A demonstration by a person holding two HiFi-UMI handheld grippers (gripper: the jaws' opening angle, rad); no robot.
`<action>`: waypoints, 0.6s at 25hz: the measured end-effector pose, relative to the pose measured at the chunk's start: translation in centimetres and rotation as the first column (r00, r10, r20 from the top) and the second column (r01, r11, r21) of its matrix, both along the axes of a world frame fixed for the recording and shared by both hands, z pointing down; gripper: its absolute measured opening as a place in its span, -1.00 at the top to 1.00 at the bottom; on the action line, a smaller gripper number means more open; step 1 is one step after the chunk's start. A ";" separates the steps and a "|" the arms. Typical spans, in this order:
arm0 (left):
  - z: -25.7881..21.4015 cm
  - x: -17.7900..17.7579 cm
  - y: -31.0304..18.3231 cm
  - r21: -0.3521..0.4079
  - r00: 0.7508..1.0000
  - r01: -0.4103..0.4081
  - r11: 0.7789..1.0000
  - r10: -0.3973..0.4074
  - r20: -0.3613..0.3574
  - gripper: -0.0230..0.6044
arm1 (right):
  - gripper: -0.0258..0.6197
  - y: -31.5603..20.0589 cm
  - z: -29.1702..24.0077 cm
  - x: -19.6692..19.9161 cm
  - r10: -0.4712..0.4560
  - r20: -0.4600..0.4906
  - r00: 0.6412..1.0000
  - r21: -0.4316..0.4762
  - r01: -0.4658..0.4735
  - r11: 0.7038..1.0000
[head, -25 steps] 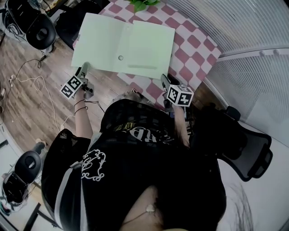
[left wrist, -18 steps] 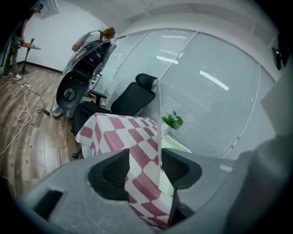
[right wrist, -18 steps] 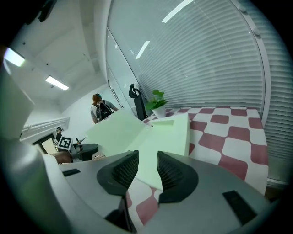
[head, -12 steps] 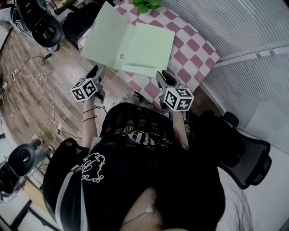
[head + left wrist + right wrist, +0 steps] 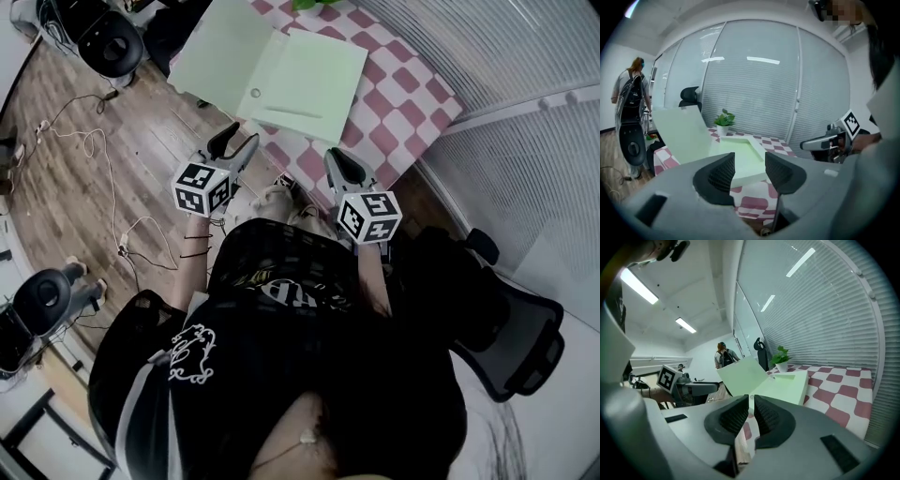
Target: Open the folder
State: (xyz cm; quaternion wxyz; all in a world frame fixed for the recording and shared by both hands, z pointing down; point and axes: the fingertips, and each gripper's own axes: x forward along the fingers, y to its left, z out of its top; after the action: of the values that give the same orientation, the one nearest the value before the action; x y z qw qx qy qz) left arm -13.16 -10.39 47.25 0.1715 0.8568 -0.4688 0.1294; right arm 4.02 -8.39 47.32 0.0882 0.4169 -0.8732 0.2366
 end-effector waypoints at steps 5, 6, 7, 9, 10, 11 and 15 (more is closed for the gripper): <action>-3.9 4.6 2.2 0.103 0.994 -0.104 0.989 0.108 -0.031 0.26 | 0.80 2.3 0.0 -0.7 -0.061 -0.009 0.998 0.018 0.061 0.998; -4.5 5.3 2.6 0.116 0.992 -0.125 0.985 0.128 -0.020 0.26 | 0.80 2.8 0.1 -0.9 -0.070 -0.003 0.998 0.017 0.070 0.997; -4.9 5.8 3.0 0.128 0.989 -0.146 0.981 0.148 -0.005 0.26 | 0.80 3.3 0.1 -1.1 -0.079 0.002 0.997 0.018 0.079 0.997; -5.6 6.7 3.7 0.145 0.983 -0.181 0.973 0.180 0.020 0.26 | 0.80 4.0 0.0 -1.3 -0.091 0.005 0.996 0.022 0.091 0.996; -5.9 7.1 4.0 0.149 0.981 -0.195 0.969 0.194 0.026 0.27 | 0.80 4.2 -0.1 -1.3 -0.092 0.007 0.996 0.025 0.092 0.995; -6.1 7.4 4.4 0.153 0.978 -0.208 0.966 0.206 0.028 0.28 | 0.80 4.4 -0.2 -1.3 -0.090 0.010 0.996 0.028 0.089 0.996; -6.6 8.0 5.3 0.162 0.970 -0.242 0.957 0.242 0.019 0.40 | 0.80 4.8 -0.7 -1.0 -0.057 0.014 0.998 0.040 0.056 0.998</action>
State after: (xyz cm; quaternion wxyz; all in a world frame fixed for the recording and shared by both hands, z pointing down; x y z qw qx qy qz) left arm -5.14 -5.08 40.69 0.0841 0.9188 -0.3695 0.1104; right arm 3.06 -3.54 46.66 0.0800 0.3920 -0.8897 0.2197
